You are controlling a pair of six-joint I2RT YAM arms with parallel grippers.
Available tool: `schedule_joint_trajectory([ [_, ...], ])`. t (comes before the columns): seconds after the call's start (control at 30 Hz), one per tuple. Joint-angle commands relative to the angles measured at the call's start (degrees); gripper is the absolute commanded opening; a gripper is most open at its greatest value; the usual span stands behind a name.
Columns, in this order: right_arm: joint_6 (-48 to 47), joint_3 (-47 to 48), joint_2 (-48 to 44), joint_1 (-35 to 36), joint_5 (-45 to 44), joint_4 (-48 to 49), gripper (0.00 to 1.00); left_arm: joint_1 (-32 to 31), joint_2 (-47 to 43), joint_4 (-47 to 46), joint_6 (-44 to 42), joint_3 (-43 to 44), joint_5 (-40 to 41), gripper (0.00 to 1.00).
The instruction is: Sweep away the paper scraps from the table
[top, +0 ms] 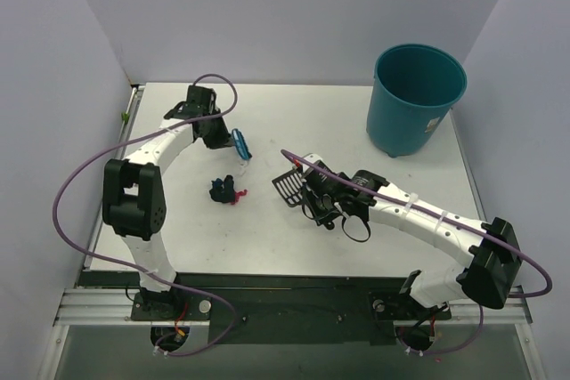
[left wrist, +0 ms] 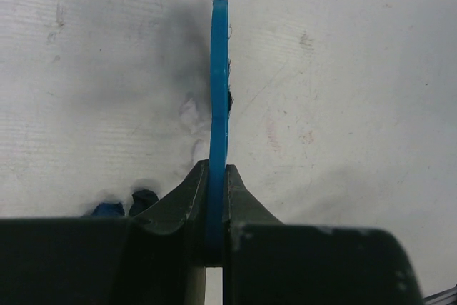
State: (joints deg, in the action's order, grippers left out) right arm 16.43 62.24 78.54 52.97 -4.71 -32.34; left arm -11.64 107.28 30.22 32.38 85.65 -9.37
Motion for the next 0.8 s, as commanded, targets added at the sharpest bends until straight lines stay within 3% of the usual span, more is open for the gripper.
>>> schedule_joint_trajectory([
  [0.0,0.01,-0.01,-0.59,0.47,-1.18,-0.27,0.0,-0.4,-4.53,0.37,0.31,-3.46,3.74,0.0],
  [0.17,-0.08,0.52,0.73,0.55,-0.3,-0.36,0.0,-1.81,-9.72,4.76,-0.39,-8.02,6.46,0.0],
  [0.4,-0.87,-0.1,1.08,0.55,0.23,-0.53,0.0,-2.25,-25.87,4.85,-1.44,-18.41,4.01,0.0],
  [0.63,-1.04,1.48,2.58,0.91,1.46,-0.53,0.0,-0.85,-29.15,12.04,-5.83,-10.87,7.24,0.0],
  [0.77,-2.45,2.45,4.77,1.26,3.04,-2.89,0.0,-0.49,-25.13,18.18,-15.04,-3.94,13.56,0.0],
])
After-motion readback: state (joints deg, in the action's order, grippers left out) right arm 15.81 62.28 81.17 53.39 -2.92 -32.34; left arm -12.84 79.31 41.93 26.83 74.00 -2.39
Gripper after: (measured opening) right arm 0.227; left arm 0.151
